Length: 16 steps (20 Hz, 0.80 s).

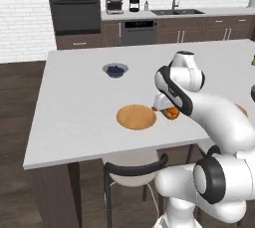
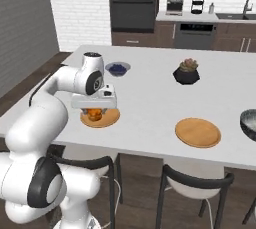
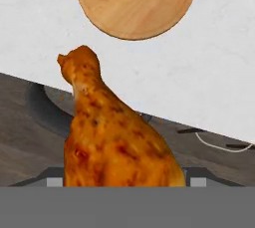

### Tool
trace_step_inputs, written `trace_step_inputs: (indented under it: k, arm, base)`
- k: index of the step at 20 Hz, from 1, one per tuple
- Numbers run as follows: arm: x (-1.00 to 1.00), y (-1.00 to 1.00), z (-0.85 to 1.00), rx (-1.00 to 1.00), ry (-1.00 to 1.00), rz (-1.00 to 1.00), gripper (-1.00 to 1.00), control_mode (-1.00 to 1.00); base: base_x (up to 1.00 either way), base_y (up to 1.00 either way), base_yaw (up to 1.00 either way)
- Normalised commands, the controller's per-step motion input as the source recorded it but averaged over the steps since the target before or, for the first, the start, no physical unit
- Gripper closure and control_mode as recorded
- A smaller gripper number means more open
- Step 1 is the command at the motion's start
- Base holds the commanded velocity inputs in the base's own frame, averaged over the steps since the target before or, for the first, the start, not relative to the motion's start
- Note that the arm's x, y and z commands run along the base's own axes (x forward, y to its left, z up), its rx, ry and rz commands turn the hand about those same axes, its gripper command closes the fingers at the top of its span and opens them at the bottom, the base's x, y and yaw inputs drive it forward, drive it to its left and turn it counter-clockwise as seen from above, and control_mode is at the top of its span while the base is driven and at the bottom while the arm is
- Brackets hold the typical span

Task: Pick the chicken drumstick and lemon wedge from their plates and place them in the bowl. Then put the bowl in the fridge.

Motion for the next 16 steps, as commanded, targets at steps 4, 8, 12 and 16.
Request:
trace_step_inputs:
  k: [4, 8, 12, 16]
  arm:
    - [0.00, 0.00, 0.00, 0.00, 0.00, 0.00, 1.00, 1.00]
    - [0.00, 0.00, 0.00, 0.00, 0.00, 0.00, 1.00, 1.00]
    - [0.00, 0.00, 0.00, 0.00, 0.00, 0.00, 1.00, 1.00]
    - [0.00, 0.00, 0.00, 0.00, 0.00, 0.00, 1.00, 1.00]
  base:
    - [-0.29, -1.00, -0.03]
    - [-0.35, -1.00, 0.00]
    - [-0.26, -1.00, 0.00]
    - [0.00, -1.00, -0.02]
